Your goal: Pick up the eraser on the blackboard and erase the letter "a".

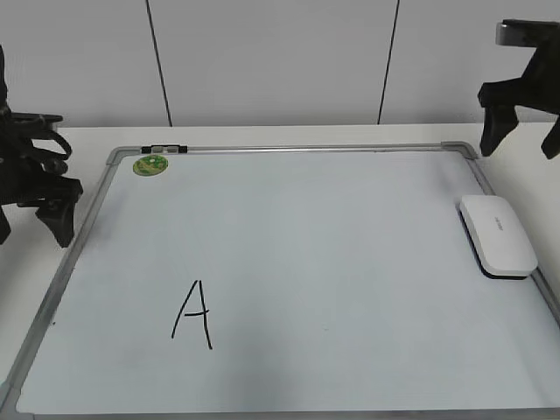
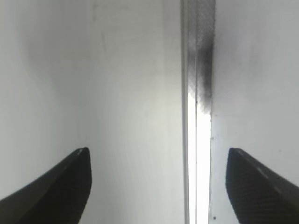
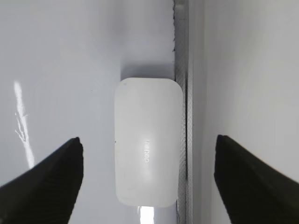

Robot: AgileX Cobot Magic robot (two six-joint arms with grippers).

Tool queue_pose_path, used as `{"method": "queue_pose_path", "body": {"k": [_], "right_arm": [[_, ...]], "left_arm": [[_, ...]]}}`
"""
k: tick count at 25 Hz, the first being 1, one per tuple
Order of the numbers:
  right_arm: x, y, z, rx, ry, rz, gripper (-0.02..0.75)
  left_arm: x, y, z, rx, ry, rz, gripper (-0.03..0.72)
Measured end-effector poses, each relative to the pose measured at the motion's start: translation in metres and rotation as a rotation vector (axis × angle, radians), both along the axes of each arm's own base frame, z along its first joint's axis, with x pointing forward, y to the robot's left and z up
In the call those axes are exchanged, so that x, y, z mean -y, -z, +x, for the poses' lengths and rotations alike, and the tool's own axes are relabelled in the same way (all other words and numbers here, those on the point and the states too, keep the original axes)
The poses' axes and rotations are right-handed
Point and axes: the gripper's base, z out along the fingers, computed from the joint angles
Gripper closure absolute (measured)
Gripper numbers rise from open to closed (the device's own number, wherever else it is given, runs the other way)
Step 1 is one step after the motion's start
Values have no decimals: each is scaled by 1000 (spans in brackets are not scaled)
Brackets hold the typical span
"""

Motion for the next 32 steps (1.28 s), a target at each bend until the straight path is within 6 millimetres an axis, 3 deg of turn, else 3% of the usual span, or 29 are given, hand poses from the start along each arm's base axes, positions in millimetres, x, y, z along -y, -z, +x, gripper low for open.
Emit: {"method": "queue_pose_path", "body": {"k": [5, 11, 14, 19, 24, 25, 32], "right_arm": [[-4, -30, -11, 68, 53, 51, 112], [-10, -63, -38, 124, 64, 117, 190], [-12, -65, -52, 110, 66, 128, 197], [-20, -70, -82, 97, 49, 136, 199], [-36, -93, -138, 153, -7, 141, 202], [-35, -91, -141, 145, -6, 141, 202], [-31, -119, -251, 317, -22, 134, 202]], "left_arm": [[-2, -22, -14, -56, -4, 14, 24], [0, -40, -25, -83, -2, 17, 139], [8, -64, -33, -18, 25, 10, 179], [24, -124, -61, 155, 78, 12, 194], [28, -155, -107, 255, 98, 33, 202], [26, -158, -118, 266, 97, 32, 206], [1, -161, -206, 343, 76, 23, 214]]}}
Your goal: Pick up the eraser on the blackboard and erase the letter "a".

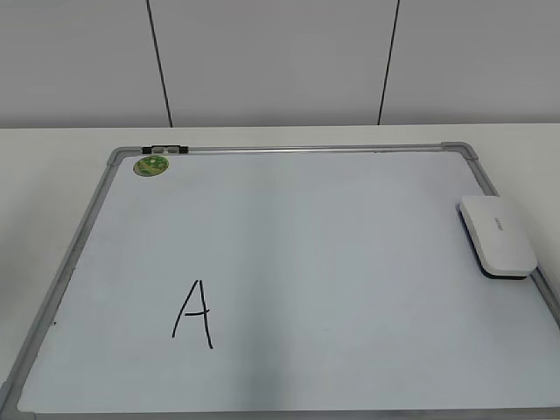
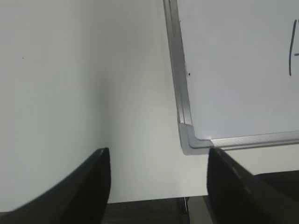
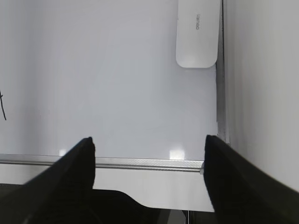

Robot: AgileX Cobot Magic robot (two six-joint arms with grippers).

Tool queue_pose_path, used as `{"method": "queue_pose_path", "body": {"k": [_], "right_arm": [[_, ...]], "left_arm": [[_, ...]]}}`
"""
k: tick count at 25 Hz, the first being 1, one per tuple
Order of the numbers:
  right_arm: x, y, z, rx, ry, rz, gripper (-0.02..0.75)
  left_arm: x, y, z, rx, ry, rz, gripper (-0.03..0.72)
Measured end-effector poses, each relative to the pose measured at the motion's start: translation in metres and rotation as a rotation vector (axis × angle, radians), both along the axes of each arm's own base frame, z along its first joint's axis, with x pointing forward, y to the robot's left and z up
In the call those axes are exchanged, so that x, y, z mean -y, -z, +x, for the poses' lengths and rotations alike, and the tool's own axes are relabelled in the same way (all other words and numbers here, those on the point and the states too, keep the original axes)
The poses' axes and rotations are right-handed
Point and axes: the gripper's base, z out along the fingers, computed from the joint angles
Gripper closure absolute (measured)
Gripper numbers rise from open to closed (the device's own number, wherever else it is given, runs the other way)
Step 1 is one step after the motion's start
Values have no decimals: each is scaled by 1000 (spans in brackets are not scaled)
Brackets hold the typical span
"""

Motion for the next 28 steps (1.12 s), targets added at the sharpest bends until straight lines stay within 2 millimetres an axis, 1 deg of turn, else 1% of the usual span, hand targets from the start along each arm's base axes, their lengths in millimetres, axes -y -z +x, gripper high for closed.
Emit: {"method": "queue_pose_path", "body": {"k": [3, 4, 5, 6, 7, 8, 9, 10, 13, 14, 16, 18, 21, 22, 25, 27, 28], "right_arm": [[2, 5, -38, 49, -1, 2, 202], [2, 8, -48, 62, -1, 6, 202], [2, 15, -63, 73, -3, 13, 202], [2, 18, -71, 85, -4, 18, 202], [2, 20, -81, 106, -6, 23, 202], [2, 25, -97, 138, -7, 26, 202], [2, 28, -105, 153, -8, 26, 202], [3, 33, -118, 183, -9, 27, 202], [4, 43, -140, 240, -8, 24, 202], [5, 50, -151, 277, -7, 19, 202], [6, 54, -160, 306, -4, 11, 202], [9, 60, -175, 374, 5, -12, 202], [14, 66, -184, 414, 0, -77, 202], [16, 72, -186, 426, -21, -127, 202], [16, 82, -184, 409, -74, -175, 202], [15, 89, -182, 384, -92, -168, 202], [12, 96, -178, 367, -109, -149, 202]], "left_arm": [[-10, 2, -37, 58, -1, -30, 214], [-13, 3, -50, 78, -2, -44, 214], [-16, 3, -63, 106, -2, -57, 214], [-20, 5, -75, 127, -2, -66, 214], [-22, 7, -86, 144, -4, -76, 215], [-25, 8, -97, 172, -4, -88, 216], [-28, 9, -107, 198, -3, -104, 219], [-30, 10, -117, 222, -1, -120, 222], [-34, 17, -141, 291, 10, -166, 225], [-35, 20, -147, 308, 18, -174, 226], [-38, 25, -159, 356, 54, -177, 226], [-40, 32, -167, 391, 85, -177, 226], [-40, 42, -173, 450, 116, -182, 226], [-40, 45, -172, 458, 122, -180, 226], [-39, 48, -170, 484, 141, -174, 227], [-39, 50, -168, 501, 154, -169, 227], [-38, 51, -166, 506, 158, -167, 227]]}}
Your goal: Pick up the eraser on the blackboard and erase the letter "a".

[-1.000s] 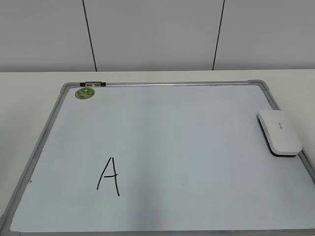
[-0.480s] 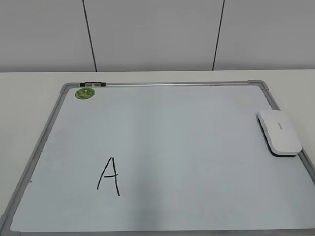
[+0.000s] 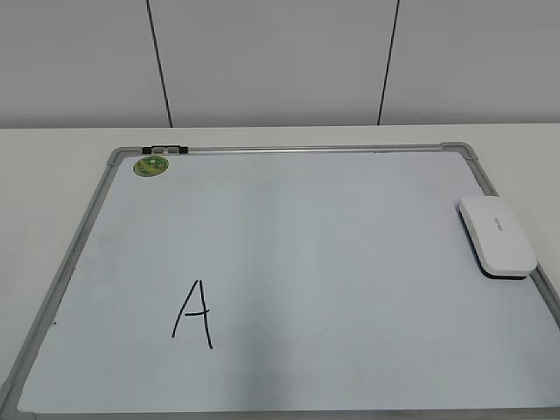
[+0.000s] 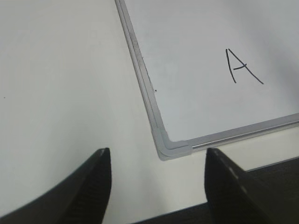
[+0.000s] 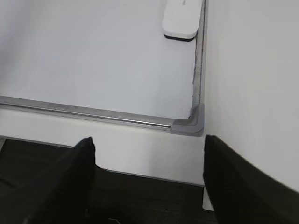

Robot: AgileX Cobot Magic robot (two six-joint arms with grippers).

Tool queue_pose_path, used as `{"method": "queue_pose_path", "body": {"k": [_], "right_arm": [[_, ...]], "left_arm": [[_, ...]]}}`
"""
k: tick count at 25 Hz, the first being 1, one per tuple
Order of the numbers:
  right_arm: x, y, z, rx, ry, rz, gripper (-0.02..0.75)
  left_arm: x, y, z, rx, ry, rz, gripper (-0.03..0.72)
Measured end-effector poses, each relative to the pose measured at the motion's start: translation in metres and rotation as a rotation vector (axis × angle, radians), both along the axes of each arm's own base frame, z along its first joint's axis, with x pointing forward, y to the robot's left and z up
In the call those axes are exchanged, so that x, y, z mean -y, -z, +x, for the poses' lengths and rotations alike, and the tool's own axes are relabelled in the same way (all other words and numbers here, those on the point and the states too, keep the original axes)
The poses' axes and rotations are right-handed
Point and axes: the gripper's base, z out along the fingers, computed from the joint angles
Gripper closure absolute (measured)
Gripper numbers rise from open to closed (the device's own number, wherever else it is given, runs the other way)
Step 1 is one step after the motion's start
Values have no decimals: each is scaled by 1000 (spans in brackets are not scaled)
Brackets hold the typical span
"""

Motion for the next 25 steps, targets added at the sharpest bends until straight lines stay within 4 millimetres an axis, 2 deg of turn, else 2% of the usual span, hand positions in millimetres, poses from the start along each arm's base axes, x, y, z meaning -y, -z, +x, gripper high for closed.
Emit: {"method": "queue_pose_path", "body": {"k": [10, 15, 25], "right_arm": [[-2, 10, 11, 44, -34, -10, 202], [4, 10, 12, 43, 59, -7, 202], [5, 10, 12, 44, 69, -1, 202]], "left_arm": [[0, 1, 1, 8, 4, 3, 227], [0, 1, 1, 8, 4, 3, 227], [0, 1, 1, 10, 5, 3, 227]]}}
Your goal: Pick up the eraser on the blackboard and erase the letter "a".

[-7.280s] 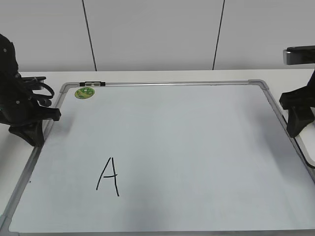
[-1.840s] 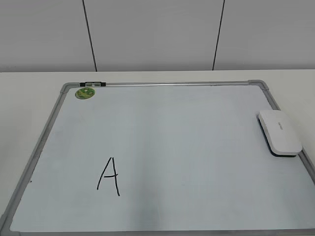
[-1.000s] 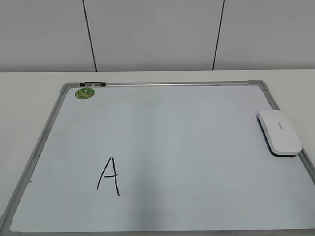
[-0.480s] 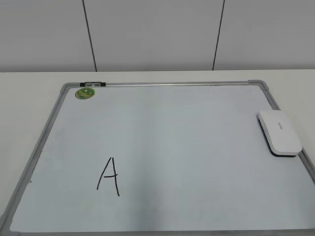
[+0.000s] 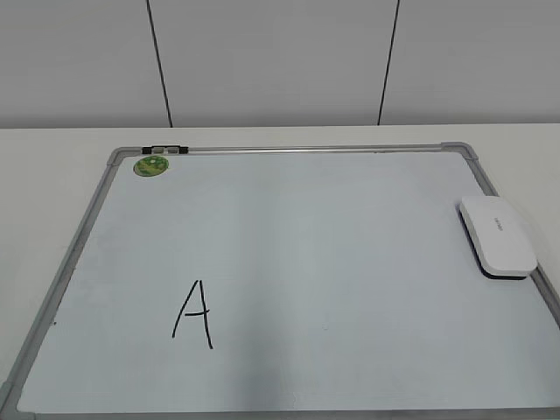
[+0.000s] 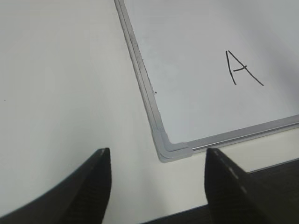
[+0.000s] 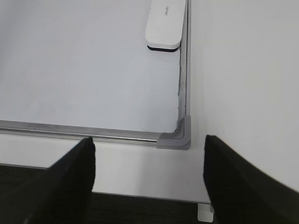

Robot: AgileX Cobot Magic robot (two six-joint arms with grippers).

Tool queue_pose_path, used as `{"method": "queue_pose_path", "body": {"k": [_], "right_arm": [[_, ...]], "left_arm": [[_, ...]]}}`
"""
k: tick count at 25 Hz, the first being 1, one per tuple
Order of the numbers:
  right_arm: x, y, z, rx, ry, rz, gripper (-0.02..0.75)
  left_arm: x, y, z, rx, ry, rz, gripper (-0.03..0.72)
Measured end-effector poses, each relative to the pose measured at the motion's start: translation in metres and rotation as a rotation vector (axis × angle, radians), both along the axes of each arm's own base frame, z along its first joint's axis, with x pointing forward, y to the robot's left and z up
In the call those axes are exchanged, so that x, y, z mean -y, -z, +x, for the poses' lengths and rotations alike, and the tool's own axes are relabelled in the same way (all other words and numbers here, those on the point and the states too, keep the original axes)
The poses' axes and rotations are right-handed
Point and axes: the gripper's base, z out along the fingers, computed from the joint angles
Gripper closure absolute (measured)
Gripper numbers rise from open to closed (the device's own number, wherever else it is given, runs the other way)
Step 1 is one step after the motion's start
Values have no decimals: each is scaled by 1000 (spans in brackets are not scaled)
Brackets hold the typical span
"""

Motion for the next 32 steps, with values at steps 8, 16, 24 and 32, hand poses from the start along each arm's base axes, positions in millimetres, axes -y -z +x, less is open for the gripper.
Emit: {"method": "queue_pose_path", "body": {"k": [8, 16, 24, 32], "right_arm": [[0, 0, 0, 2, 1, 2, 202], [0, 0, 0, 2, 1, 2, 202], [0, 0, -8, 61, 80, 2, 202], [0, 0, -15, 115, 120, -1, 202]], "left_arm": [[0, 0, 0, 1, 1, 1, 240], [0, 0, 0, 4, 1, 0, 245], [-3, -1, -11, 76, -139, -15, 248], [-4, -1, -20, 130, -225, -21, 248]]}}
